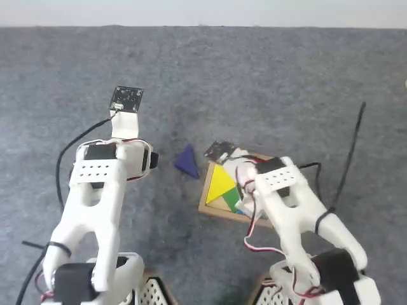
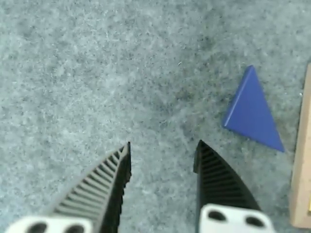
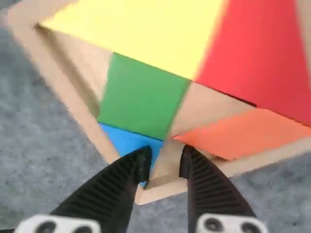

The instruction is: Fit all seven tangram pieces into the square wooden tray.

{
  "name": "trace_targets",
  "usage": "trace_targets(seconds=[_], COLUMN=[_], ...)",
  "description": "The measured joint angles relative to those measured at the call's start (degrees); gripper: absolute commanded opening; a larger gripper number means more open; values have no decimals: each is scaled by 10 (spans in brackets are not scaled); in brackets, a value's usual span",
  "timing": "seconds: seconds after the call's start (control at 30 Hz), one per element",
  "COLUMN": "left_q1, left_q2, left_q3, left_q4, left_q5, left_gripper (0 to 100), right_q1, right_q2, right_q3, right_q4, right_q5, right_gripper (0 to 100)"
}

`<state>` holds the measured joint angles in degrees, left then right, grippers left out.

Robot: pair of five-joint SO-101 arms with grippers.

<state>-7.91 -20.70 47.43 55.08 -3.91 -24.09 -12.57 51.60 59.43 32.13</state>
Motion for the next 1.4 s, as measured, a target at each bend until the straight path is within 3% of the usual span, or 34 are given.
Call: trace_targets(seconds=[0.33, 0.63, 1.0, 1.23, 1.4], left_q1=[0, 0, 0, 0, 0], left_q2=[0, 0, 0, 0, 0], left_q3=[0, 0, 0, 0, 0], left_q4=[0, 0, 0, 0, 0], left_q5=[0, 0, 8, 10, 10], left_gripper=[210, 210, 210, 210, 210], right_q1=[14, -65, -18, 8, -15], right_q2=[-33, -162, 32, 42, 68], right_q3=[18, 132, -19, -29, -39], right_q4=[-9, -43, 25, 35, 45], right_q5=[-25, -32, -59, -64, -65], right_gripper=[144, 147, 147, 148, 146])
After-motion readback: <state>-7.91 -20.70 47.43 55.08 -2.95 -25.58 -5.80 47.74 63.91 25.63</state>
